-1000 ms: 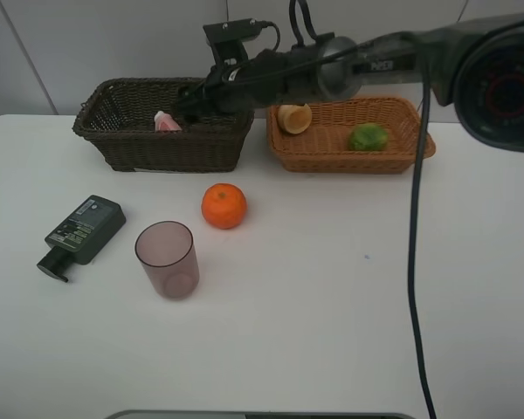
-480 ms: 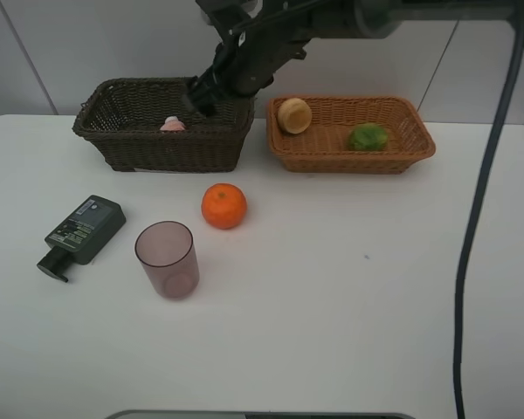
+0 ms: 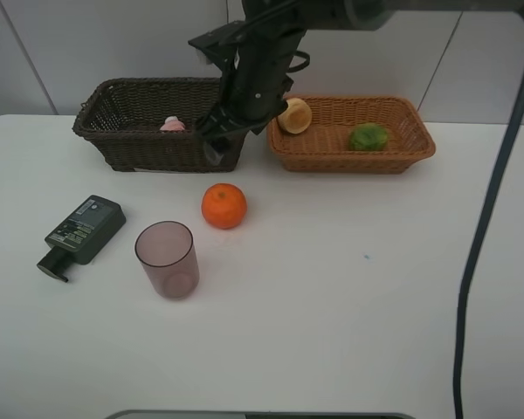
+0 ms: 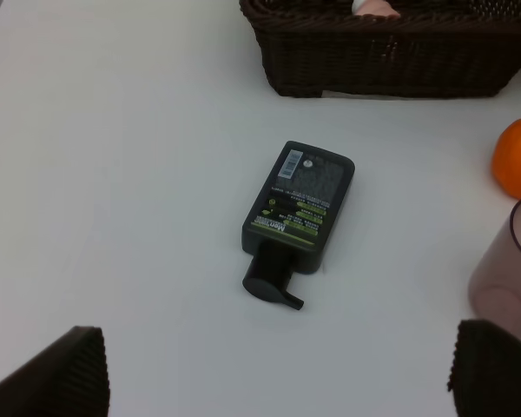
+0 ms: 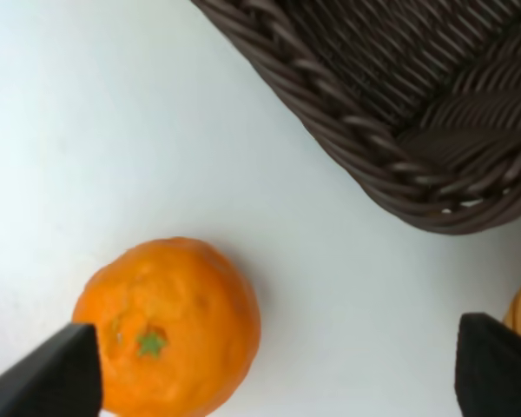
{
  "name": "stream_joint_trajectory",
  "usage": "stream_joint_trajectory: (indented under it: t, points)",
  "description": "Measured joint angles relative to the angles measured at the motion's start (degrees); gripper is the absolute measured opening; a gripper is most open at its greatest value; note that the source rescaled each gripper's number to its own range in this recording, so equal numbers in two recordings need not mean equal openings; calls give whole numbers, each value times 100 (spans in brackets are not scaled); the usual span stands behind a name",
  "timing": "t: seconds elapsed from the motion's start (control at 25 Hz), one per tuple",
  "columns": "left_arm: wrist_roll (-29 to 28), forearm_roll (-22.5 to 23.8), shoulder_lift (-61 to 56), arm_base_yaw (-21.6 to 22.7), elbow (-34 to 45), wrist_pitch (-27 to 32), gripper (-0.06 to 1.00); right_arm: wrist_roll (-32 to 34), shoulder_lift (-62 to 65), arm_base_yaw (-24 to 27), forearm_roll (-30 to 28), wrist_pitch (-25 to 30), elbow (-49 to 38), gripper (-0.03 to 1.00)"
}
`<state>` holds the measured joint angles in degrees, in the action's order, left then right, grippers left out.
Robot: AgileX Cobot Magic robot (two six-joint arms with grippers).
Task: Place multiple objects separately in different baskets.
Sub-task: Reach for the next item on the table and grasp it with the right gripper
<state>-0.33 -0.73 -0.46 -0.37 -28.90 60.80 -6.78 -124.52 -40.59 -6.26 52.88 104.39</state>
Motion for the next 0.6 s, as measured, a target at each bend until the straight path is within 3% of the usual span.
stream_joint_trajectory:
  t: [0.6]
  points:
    - [0,0,0,0,0,0,100,678,-595,-315,16,56,0,76]
